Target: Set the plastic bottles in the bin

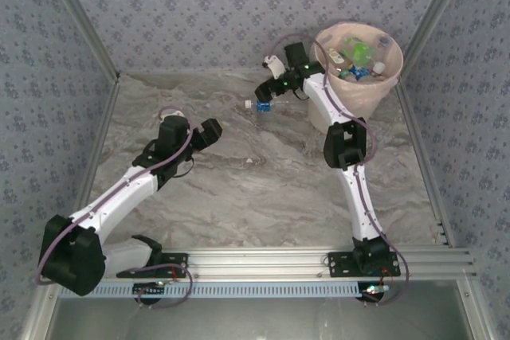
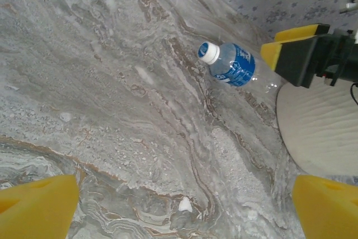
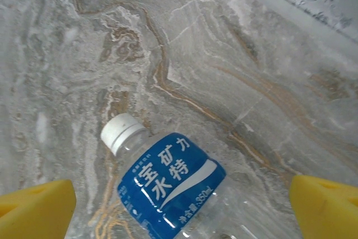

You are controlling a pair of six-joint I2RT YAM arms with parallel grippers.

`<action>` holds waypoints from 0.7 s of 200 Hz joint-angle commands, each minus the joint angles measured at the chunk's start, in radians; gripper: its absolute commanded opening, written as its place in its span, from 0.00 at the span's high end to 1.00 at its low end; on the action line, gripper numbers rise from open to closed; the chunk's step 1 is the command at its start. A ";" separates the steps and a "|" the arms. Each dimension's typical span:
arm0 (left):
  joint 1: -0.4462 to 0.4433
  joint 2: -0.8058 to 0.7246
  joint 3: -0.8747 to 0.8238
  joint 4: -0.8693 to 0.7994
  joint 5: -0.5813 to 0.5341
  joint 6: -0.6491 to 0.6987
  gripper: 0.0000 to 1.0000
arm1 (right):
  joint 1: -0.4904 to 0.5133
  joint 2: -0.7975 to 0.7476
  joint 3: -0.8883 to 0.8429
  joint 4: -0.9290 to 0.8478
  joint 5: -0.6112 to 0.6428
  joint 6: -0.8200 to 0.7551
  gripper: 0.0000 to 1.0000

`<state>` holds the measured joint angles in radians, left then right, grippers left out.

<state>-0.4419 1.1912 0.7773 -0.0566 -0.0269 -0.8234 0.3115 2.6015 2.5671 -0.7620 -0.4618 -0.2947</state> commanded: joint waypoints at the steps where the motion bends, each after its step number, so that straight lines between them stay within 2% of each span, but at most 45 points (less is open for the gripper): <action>1: 0.010 0.029 0.037 0.009 0.037 -0.013 0.02 | -0.014 0.006 0.034 -0.049 -0.127 0.068 0.00; 46: 0.011 0.070 0.051 0.021 0.071 -0.015 0.02 | 0.007 -0.035 -0.071 -0.067 -0.080 0.033 0.00; 88: 0.011 0.077 0.051 0.012 0.081 -0.014 0.02 | 0.024 -0.127 -0.180 -0.053 -0.094 0.017 0.00; 121: 0.011 0.067 0.040 0.010 0.075 -0.017 0.02 | 0.048 -0.188 -0.234 -0.094 -0.088 -0.048 0.00; 140: 0.012 0.065 0.039 0.007 0.072 -0.019 0.02 | 0.062 -0.207 -0.265 -0.102 -0.037 -0.100 0.00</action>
<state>-0.4381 1.2652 0.7921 -0.0559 0.0376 -0.8326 0.3504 2.4603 2.3360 -0.8120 -0.5240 -0.3153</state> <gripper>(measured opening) 0.980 0.999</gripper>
